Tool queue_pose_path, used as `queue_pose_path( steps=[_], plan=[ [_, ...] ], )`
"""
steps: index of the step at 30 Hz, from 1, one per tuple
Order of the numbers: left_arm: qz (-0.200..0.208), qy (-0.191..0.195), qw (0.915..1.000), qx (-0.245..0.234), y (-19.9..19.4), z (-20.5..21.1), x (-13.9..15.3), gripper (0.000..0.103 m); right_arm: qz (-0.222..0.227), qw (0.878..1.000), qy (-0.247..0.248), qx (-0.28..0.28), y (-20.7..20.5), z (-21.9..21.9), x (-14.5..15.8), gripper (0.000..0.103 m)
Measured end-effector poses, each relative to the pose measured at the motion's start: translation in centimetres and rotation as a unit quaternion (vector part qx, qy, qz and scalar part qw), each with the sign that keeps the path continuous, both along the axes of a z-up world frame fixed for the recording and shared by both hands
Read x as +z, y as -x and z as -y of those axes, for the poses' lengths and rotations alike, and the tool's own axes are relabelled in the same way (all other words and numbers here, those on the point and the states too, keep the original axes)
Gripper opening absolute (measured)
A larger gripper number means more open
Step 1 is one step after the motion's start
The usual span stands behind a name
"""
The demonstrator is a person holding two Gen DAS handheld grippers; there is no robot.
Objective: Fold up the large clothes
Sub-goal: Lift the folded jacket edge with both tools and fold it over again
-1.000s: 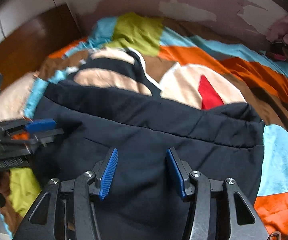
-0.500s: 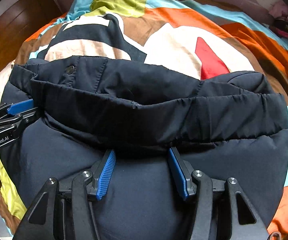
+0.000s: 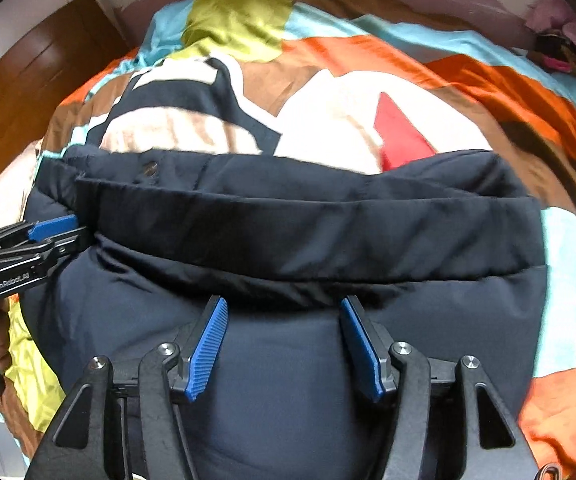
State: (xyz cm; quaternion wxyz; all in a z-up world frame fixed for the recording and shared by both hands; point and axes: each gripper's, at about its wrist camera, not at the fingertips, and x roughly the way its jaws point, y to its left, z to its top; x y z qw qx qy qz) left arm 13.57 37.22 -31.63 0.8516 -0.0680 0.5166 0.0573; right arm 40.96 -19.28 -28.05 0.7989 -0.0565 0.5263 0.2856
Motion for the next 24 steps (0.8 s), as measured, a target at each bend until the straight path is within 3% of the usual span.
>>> queue_pose_path(
  steps=[5,10,12,18,24],
  plan=[
    [0.018,0.006,0.9995,0.024,2.8,-3.3,1.0,0.045,0.005,0.999,-0.010,-0.035,-0.6,5.2,0.5,0.058],
    [0.027,-0.003,0.9987,0.043,5.6,-7.0,2.0,0.045,0.013,0.999,-0.015,-0.036,-0.3,9.2,1.3,0.082],
    [0.023,0.009,0.9986,0.046,6.5,-8.2,1.9,0.045,0.011,0.999,-0.013,-0.038,-0.1,10.2,1.4,0.087],
    [0.000,0.071,0.9957,0.060,7.9,-10.4,0.8,0.048,-0.053,0.993,-0.082,-0.066,-0.1,14.3,0.0,0.099],
    [-0.012,0.101,0.9920,0.075,7.8,-11.7,-0.5,0.058,-0.124,0.974,-0.159,-0.102,-1.1,17.4,-2.7,0.101]
  ],
)
